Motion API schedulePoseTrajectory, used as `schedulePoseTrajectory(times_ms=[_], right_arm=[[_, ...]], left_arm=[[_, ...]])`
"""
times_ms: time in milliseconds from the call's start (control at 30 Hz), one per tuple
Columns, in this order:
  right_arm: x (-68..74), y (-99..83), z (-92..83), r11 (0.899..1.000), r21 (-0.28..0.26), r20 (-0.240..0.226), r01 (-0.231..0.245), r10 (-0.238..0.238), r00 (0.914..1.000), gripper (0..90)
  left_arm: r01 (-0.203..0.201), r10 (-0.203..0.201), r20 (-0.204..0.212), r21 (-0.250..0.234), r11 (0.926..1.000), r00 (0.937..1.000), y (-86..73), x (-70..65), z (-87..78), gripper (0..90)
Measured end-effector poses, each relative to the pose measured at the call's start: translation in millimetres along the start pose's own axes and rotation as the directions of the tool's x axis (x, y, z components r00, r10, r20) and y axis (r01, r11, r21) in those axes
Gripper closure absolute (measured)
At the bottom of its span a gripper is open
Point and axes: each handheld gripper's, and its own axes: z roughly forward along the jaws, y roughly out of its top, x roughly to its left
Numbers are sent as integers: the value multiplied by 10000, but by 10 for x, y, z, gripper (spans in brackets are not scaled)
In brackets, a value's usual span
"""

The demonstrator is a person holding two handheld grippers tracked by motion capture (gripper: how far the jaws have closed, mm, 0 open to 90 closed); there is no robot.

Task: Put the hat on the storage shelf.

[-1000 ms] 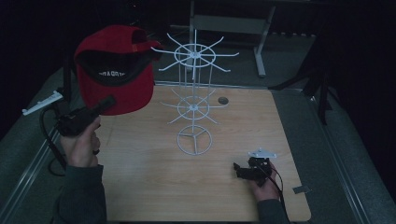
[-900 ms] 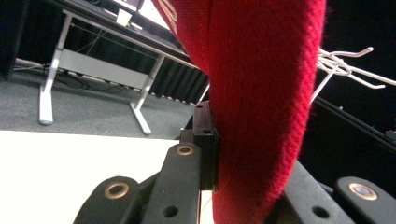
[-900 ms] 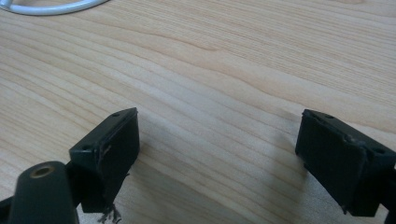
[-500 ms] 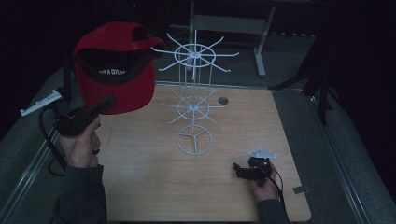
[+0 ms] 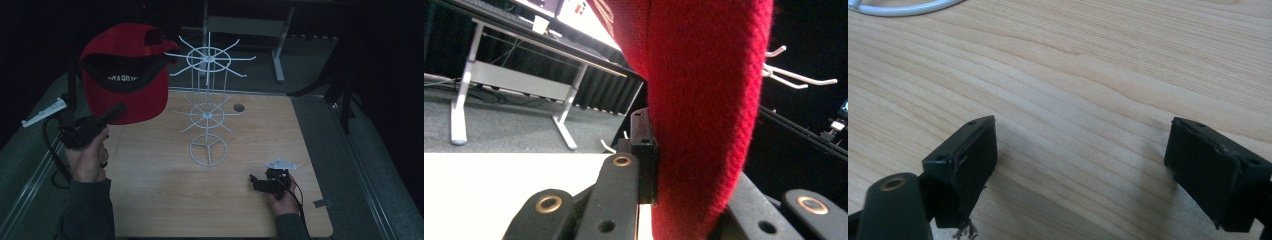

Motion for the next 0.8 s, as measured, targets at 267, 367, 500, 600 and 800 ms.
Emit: schedulePoseTrajectory(times_ms=[267, 367, 500, 600, 800], right_arm=[[0, 0, 0, 10000, 0, -1, 2, -2, 10000, 134], [1, 0, 0, 10000, 6, -9, -11, 11, 10000, 134], [0, 0, 0, 10000, 2, -2, -1, 1, 10000, 134], [1, 0, 0, 10000, 4, 0, -10, 10, 10000, 134], [1, 0, 0, 10000, -4, 2, -10, 10, 10000, 134]], left_arm=[[27, -27, 79, 14, 10000, 10000, -51, -1, -10, 851], [58, -58, 122, 44, 10000, 9999, -83, -14, -17, 851], [-142, 139, 146, 178, 9997, 9998, -165, -46, -7, 851], [-195, 191, 129, 331, 9993, 9997, -246, -54, 15, 851], [-58, 56, 40, 650, 9979, 10000, -443, 0, 63, 850]])
